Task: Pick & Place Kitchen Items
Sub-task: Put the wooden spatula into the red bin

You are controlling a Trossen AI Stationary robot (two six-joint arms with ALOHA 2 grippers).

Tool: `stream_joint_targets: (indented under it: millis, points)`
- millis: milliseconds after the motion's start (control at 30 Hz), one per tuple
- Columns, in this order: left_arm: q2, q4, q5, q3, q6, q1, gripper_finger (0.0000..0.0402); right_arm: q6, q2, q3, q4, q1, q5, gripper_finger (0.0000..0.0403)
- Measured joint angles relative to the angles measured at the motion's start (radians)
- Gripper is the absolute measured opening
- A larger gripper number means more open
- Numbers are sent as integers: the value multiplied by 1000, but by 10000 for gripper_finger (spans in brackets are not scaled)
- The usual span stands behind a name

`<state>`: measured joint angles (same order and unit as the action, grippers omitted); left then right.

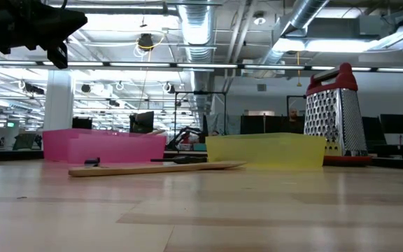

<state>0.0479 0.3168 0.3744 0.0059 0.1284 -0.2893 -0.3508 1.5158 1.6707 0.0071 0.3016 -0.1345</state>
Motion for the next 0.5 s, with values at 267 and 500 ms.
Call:
stream_joint_targets:
  millis: [267,500]
  points:
    - [0,0,0,0,3,0,8,-38,0,0,-67,-3,102,98]
    - [0,7,-1,0,4,0,8,-165,37,3,-81,-43,492,98]
